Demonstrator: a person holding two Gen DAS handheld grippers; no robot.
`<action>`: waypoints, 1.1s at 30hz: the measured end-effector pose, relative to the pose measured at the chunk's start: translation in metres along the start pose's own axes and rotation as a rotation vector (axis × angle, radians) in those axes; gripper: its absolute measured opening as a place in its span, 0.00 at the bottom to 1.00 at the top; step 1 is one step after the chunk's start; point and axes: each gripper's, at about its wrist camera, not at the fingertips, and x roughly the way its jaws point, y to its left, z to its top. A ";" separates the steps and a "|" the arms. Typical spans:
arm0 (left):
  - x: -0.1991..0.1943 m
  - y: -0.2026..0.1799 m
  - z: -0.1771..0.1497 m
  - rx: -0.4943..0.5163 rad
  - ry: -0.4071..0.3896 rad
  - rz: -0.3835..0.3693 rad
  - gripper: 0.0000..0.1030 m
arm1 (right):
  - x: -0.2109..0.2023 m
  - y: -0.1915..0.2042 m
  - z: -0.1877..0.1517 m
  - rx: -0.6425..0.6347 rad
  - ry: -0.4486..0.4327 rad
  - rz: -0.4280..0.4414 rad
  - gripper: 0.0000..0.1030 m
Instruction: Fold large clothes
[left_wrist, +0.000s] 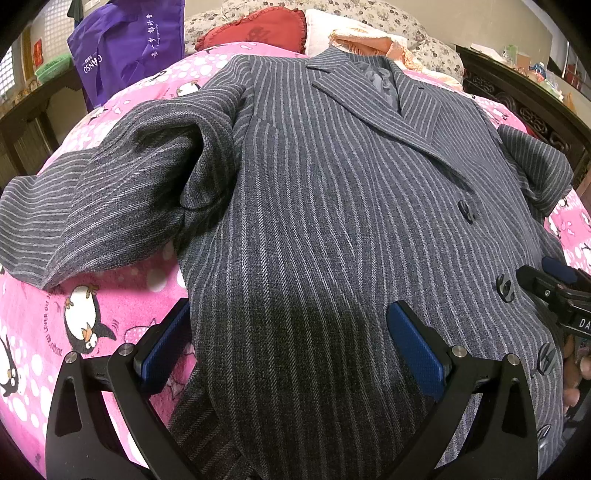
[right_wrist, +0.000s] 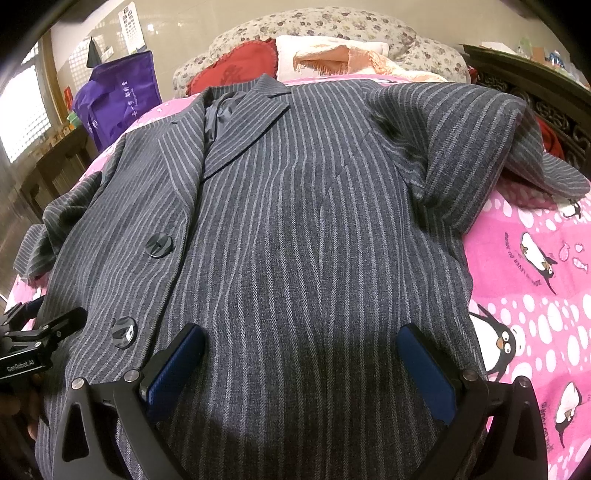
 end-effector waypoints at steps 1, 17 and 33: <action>0.000 0.000 0.000 0.000 0.000 -0.001 1.00 | 0.000 0.000 0.000 0.001 0.000 0.001 1.00; -0.007 0.004 0.000 -0.018 0.004 -0.013 1.00 | -0.001 -0.001 0.000 0.004 -0.001 0.007 1.00; -0.057 0.258 0.015 -0.659 -0.091 0.167 0.96 | -0.001 -0.001 0.000 0.004 -0.002 0.009 1.00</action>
